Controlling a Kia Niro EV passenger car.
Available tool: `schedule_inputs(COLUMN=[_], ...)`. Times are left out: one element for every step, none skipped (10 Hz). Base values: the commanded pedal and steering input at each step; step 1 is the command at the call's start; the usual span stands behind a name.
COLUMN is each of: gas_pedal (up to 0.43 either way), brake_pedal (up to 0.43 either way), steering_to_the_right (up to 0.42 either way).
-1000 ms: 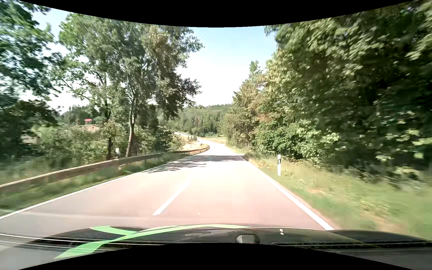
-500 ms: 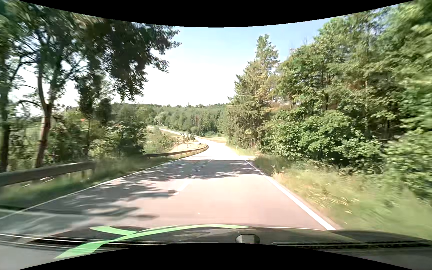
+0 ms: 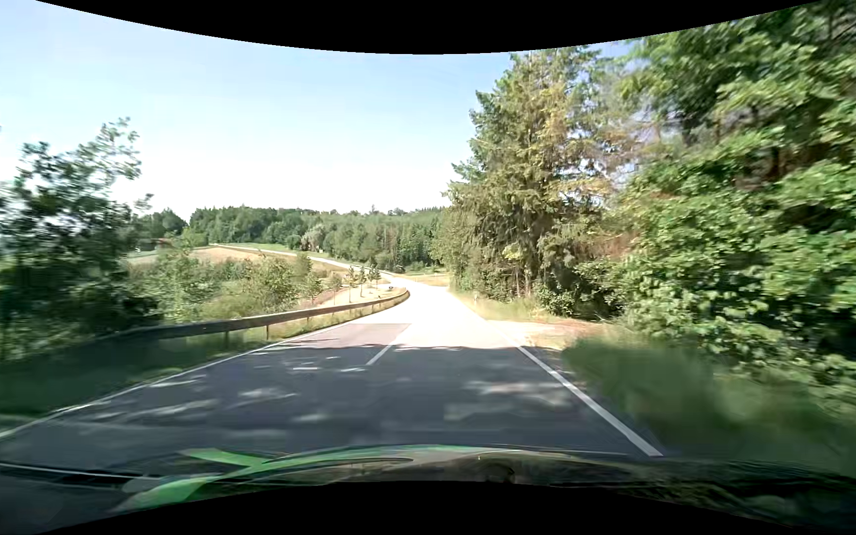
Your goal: Follow the waypoints while adhering to traffic rules and regulations
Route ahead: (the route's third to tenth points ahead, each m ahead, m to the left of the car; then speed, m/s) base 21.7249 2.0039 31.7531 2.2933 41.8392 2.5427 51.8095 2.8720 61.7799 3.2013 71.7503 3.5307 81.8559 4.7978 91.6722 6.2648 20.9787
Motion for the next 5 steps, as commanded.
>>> schedule_inputs(gas_pedal=[0.0,0.0,0.0,0.0,0.0], brake_pedal=[0.0,0.0,0.0,0.0,0.0], steering_to_the_right=[0.0,0.0,0.0,0.0,-0.001])
